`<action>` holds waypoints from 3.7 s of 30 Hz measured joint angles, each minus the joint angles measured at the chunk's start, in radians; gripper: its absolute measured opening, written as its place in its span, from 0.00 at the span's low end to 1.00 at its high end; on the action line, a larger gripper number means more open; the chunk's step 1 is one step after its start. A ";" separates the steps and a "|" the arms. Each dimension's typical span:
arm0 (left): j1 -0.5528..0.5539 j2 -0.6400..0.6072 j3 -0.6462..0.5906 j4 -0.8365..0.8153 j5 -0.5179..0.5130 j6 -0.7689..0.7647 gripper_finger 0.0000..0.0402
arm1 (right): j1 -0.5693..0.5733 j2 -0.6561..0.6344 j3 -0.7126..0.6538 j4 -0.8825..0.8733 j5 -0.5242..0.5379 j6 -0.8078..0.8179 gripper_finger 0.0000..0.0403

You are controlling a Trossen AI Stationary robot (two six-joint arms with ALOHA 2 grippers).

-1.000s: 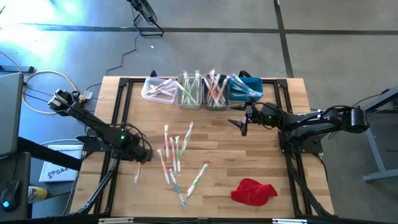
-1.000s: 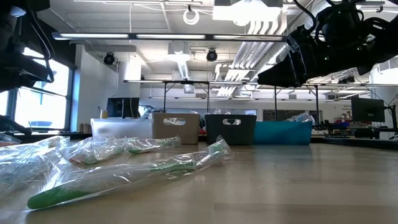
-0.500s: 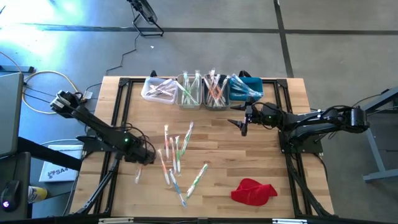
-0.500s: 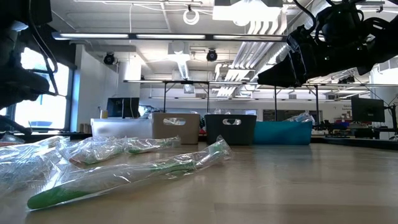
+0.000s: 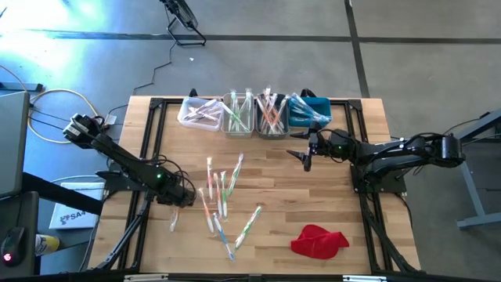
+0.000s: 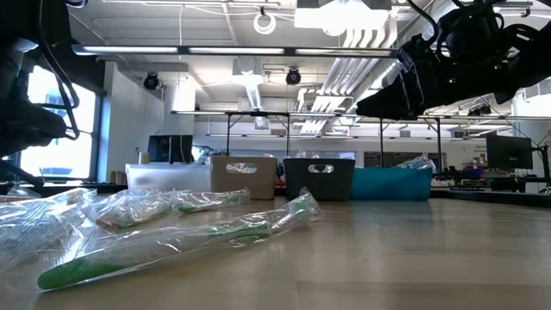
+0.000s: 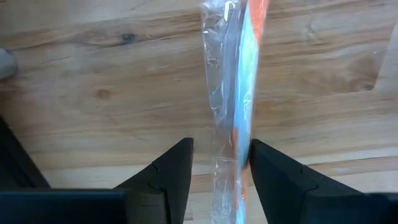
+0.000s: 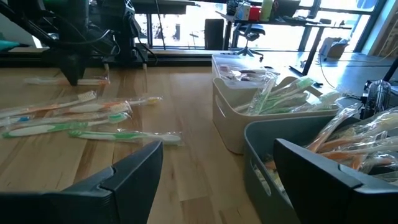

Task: Pick & Place Toothbrushes
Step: Put the orange toothbrush into the dark green bin

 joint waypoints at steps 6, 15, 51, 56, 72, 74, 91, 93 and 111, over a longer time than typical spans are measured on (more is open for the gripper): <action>0.000 0.000 -0.002 -0.006 0.000 0.004 0.27 | 0.000 0.000 0.000 0.000 0.000 -0.007 0.74; 0.000 0.001 -0.003 -0.018 -0.005 0.032 0.09 | 0.000 0.000 0.000 0.002 0.000 -0.007 0.74; 0.001 -0.150 0.014 0.486 -0.155 0.308 0.06 | 0.000 0.000 0.000 0.002 0.000 -0.007 0.74; 0.006 -0.150 0.014 0.578 -0.257 0.426 0.05 | 0.000 0.000 0.000 0.002 0.000 -0.007 0.74; 0.342 -0.149 0.015 0.852 -0.105 0.964 0.05 | 0.000 0.000 0.000 0.002 0.001 -0.007 0.74; 0.383 -0.149 0.015 0.880 -0.084 1.018 0.05 | 0.000 0.000 0.000 0.002 0.000 -0.007 0.74; 0.594 -0.149 0.016 1.075 -0.127 1.494 0.05 | 0.000 0.000 0.000 0.002 0.000 -0.007 0.74; 0.604 -0.149 0.016 1.079 -0.154 1.536 0.05 | 0.000 0.000 0.000 0.002 0.001 -0.007 0.74; 0.602 0.175 0.016 1.458 -0.289 1.690 0.05 | 0.000 0.000 0.000 0.030 0.000 -0.007 0.74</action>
